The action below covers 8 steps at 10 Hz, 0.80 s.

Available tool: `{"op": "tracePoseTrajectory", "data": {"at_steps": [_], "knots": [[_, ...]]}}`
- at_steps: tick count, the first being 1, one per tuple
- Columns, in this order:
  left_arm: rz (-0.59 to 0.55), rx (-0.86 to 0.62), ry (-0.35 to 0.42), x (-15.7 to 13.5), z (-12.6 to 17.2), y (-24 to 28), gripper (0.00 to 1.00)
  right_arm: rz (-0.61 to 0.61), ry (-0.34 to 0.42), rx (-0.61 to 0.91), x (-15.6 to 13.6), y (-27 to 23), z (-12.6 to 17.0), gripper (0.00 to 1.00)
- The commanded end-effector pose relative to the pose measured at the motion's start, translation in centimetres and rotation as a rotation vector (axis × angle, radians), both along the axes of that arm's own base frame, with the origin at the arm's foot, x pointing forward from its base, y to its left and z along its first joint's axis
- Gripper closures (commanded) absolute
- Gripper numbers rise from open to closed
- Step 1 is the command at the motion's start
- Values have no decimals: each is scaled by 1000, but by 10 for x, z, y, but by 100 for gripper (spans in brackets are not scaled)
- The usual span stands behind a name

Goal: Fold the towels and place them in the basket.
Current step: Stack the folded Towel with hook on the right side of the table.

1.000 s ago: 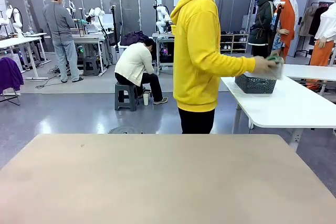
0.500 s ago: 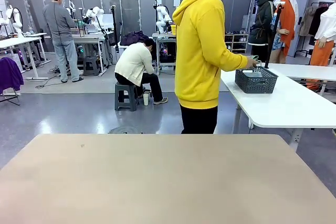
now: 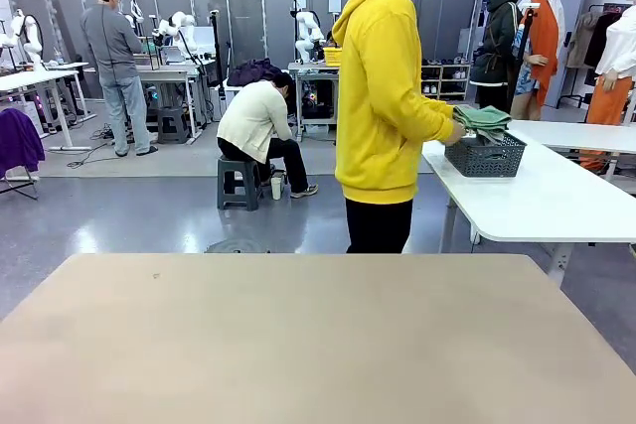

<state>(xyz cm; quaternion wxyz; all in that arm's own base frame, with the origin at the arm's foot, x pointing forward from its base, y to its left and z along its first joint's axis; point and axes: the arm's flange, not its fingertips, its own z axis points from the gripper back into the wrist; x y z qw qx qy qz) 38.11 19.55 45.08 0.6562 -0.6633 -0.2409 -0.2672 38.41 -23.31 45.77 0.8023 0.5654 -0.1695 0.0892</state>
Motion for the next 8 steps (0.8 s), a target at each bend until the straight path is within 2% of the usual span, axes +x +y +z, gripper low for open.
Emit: {"op": "tracePoseTrajectory", "data": {"at_steps": [1,8], "knots": [[1,0,3,-1,-1,1,0,7,-7,-3,-2,1,2,0],[1,0,3,-1,-1,1,0,7,-7,-3,-2,1,2,0]]}}
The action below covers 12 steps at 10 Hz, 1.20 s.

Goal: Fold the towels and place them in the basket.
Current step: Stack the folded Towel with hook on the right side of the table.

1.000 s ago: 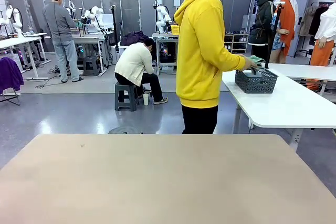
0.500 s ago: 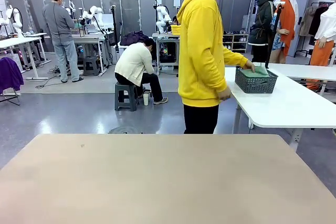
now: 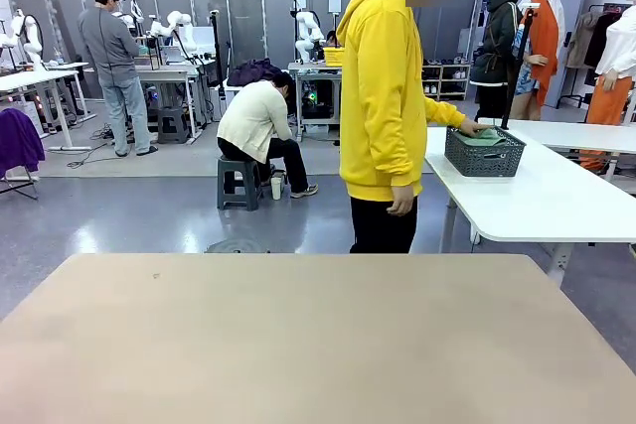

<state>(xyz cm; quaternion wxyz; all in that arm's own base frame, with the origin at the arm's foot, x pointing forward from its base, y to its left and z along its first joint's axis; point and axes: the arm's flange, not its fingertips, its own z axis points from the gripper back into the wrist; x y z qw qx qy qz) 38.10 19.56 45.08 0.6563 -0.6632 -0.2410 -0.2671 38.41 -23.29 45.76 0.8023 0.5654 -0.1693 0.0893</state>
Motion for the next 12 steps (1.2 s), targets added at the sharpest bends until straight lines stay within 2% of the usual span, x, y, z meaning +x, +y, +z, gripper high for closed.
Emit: {"op": "tracePoseTrajectory", "data": {"at_steps": [1,12], "knots": [[1,0,3,-1,-1,1,0,7,-7,-3,-2,1,2,0],[1,0,3,-1,-1,1,0,7,-7,-3,-2,1,2,0]]}}
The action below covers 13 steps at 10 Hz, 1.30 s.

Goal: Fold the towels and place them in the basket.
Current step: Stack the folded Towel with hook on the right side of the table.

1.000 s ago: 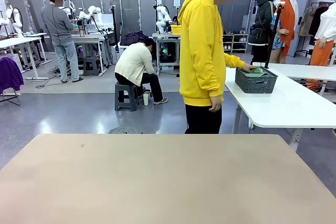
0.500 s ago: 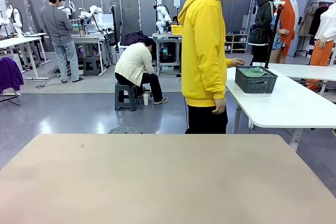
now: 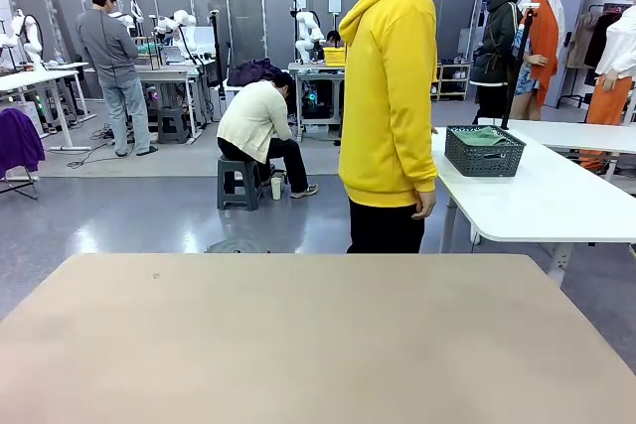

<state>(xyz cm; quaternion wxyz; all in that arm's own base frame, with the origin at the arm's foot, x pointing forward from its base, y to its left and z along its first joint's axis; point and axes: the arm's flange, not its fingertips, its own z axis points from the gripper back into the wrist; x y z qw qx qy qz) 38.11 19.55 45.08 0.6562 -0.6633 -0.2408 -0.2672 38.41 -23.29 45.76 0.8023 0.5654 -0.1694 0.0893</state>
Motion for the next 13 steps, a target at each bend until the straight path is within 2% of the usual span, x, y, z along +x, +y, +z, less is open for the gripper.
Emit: {"op": "tracePoseTrajectory", "data": {"at_steps": [1,13], "knots": [[1,0,3,-1,-1,1,0,7,-7,-3,-2,1,2,0],[1,0,3,-1,-1,1,0,7,-7,-3,-2,1,2,0]]}}
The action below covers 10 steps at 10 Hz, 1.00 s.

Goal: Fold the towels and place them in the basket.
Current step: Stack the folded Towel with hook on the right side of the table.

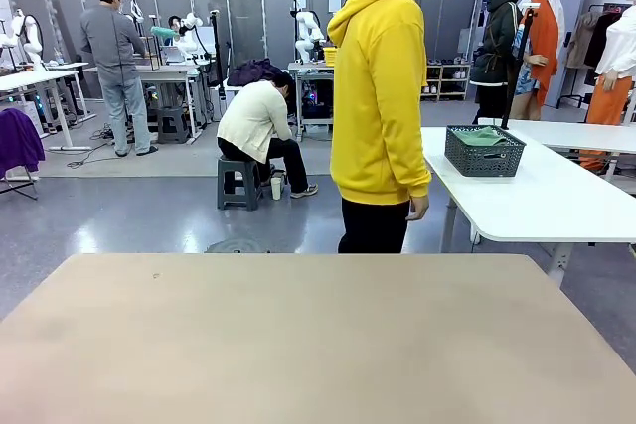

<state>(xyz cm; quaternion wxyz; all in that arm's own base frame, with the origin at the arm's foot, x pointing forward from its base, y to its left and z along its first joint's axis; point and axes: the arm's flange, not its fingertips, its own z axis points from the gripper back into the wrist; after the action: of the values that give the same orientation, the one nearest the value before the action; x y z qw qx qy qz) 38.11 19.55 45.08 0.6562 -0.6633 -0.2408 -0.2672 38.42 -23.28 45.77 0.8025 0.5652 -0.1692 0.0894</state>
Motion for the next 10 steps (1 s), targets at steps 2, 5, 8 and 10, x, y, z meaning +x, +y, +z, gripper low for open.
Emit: {"op": "tracePoseTrajectory", "data": {"at_steps": [2,5,8,10], "knots": [[1,0,3,-1,-1,1,0,7,-8,-2,-2,1,2,0],[1,0,3,-1,-1,1,0,7,-8,-2,-2,1,2,0],[1,0,3,-1,-1,1,0,7,-8,-2,-2,1,2,0],[1,0,3,-1,-1,1,0,7,-8,-2,-2,1,2,0]]}}
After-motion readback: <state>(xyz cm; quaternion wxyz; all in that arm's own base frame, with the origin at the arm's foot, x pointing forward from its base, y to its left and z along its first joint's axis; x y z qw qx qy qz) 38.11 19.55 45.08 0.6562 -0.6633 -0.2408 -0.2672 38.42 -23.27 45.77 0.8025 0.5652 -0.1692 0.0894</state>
